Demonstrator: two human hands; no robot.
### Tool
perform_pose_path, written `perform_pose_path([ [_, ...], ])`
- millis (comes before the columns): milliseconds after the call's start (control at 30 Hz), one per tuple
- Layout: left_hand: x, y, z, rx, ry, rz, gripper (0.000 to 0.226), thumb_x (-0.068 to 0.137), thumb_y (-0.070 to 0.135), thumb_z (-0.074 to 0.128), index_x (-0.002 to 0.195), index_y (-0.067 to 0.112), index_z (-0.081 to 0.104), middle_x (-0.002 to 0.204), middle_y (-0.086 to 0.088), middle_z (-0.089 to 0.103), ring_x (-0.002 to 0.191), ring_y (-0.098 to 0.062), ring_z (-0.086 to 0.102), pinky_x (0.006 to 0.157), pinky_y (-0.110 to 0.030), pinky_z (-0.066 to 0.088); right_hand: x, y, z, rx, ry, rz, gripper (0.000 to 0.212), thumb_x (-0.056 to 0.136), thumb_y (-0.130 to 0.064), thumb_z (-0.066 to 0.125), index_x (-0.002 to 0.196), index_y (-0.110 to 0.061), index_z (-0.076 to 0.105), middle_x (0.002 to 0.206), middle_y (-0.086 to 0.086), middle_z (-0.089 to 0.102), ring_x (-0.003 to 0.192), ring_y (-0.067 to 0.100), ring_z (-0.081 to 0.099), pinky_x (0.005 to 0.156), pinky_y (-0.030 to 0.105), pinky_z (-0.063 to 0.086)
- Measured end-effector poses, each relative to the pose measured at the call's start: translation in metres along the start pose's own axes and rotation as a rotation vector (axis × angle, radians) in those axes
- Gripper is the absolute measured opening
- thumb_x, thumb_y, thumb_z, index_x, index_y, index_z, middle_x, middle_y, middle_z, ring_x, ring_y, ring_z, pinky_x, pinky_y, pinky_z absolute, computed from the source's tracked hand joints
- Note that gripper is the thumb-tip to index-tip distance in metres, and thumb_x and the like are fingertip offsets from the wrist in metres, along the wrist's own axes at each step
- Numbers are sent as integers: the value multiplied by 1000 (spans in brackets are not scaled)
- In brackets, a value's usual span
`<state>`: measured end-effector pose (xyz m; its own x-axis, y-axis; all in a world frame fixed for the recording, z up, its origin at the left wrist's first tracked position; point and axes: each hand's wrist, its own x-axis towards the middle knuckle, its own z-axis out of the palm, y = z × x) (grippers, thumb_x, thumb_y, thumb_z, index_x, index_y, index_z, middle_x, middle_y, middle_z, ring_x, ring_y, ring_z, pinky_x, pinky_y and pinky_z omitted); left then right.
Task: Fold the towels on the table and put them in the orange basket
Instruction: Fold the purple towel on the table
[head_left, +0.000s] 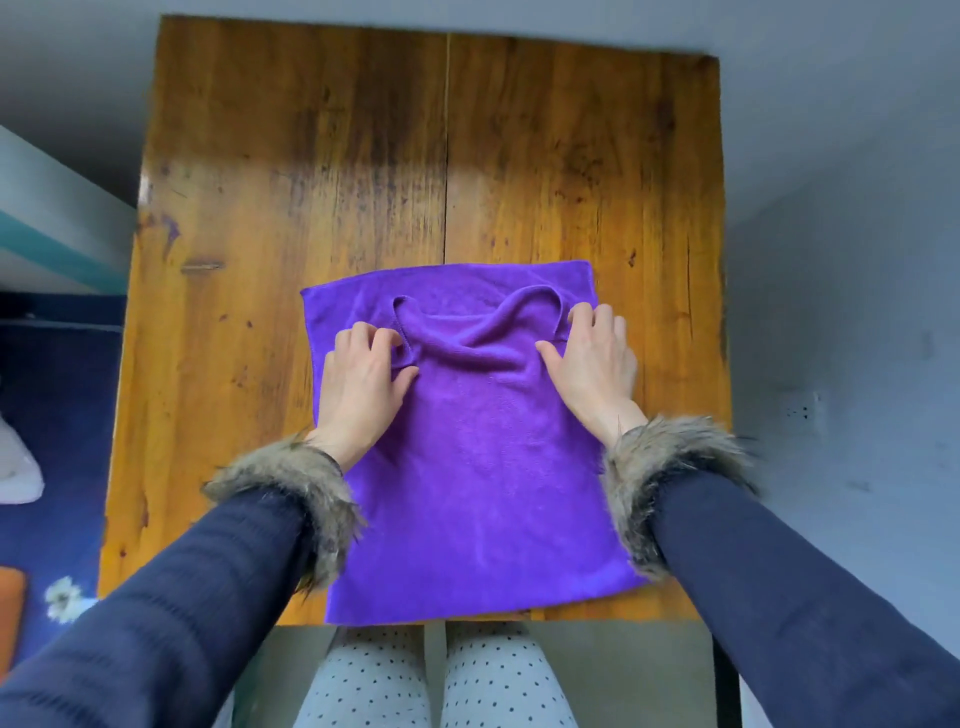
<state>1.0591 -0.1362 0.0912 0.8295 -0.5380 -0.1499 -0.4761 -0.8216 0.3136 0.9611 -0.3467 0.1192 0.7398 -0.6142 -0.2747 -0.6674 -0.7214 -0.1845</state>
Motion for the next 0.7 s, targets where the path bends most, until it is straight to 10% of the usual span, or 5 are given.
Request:
perform_pose_path([
  [233,3,-4,2,-27,131,-66,12,85,15,61,90,3,60,91,-17,58,84,-39,53,66,-47,42,13,10,10,26,48,-27,27,96,-25,46,110,-4,54,113,16,56,108,34,48,80,42,39],
  [433,2,-16,-30,-810,256,-412,3,89,13,59,88,16,60,72,13,60,59,8,52,68,-19,42,19,24,-11,652,143,192,17,92,-21,53,91,-9,65,86,5,63,83,21,54,70,28,34],
  [700,13,-46,-66,-1353,315,-664,20,92,9,53,76,21,55,61,11,56,53,0,46,52,-14,34,37,39,-32,1020,226,287,19,91,-15,52,82,-4,63,68,-4,50,63,4,40,62,25,34],
])
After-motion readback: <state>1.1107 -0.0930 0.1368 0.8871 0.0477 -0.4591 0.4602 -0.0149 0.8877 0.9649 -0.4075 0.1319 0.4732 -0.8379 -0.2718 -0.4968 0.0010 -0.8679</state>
